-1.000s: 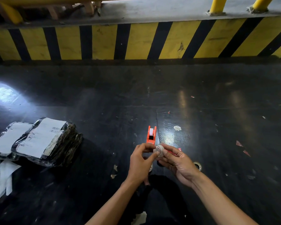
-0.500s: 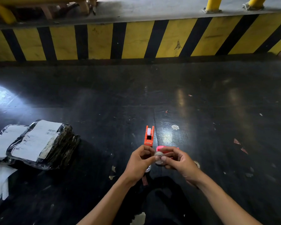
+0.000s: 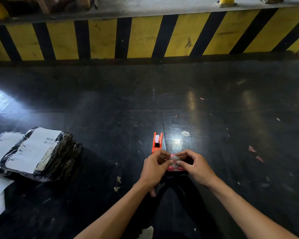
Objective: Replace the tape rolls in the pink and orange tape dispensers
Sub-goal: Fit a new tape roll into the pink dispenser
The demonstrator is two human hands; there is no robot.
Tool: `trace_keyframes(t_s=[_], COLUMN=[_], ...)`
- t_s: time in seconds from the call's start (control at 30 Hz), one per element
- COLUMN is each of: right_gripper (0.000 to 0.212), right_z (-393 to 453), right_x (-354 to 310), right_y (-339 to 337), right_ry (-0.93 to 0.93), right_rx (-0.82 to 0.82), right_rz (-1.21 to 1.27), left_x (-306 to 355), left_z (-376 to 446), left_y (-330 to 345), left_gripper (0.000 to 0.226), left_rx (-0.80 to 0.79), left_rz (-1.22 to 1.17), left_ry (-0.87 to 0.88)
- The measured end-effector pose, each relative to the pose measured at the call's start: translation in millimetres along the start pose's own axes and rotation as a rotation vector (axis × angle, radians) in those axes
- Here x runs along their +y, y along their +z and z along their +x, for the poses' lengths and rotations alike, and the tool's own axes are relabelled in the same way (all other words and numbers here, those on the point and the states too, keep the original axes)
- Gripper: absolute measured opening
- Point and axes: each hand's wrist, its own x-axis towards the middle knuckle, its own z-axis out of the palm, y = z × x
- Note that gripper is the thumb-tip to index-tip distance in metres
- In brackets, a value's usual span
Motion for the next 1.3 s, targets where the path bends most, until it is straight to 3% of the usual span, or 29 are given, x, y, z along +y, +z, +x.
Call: trace_keyframes(t_s=[0.13, 0.33, 0.77, 1.1, 1.2, 1.3], right_gripper=[0.021, 0.022, 0.011, 0.006, 0.017, 0.025], right_z=[15, 25, 22, 21, 23, 23], right_x=[2, 7, 14, 17, 13, 7], right_y=[-11, -6, -4, -1, -3, -2], right_ry=[-0.004, -0.180, -0.254, -0.190, -0.134, -0.013], right_rx=[0.073, -0.033, -0.052, -0.086, -0.110, 0.023], right_rz=[-0.197, -0.523, -0.654, -0.703, -0.674, -0.536], left_x=[-3, -4, -1, 0, 3, 6], left_z=[12, 21, 36, 35, 36, 36], left_y=[1, 2, 9, 12, 13, 14], left_gripper=[0.022, 0.039, 0.035, 0.028, 0.027, 0.025], left_rx=[0.005, -0.141, -0.193, -0.194, -0.193, -0.187], left_rz=[0.178, 0.455, 0.626, 0.713, 0.748, 0.755], left_ry=[0.111, 0.199, 0.183, 0.229, 0.215, 0.197])
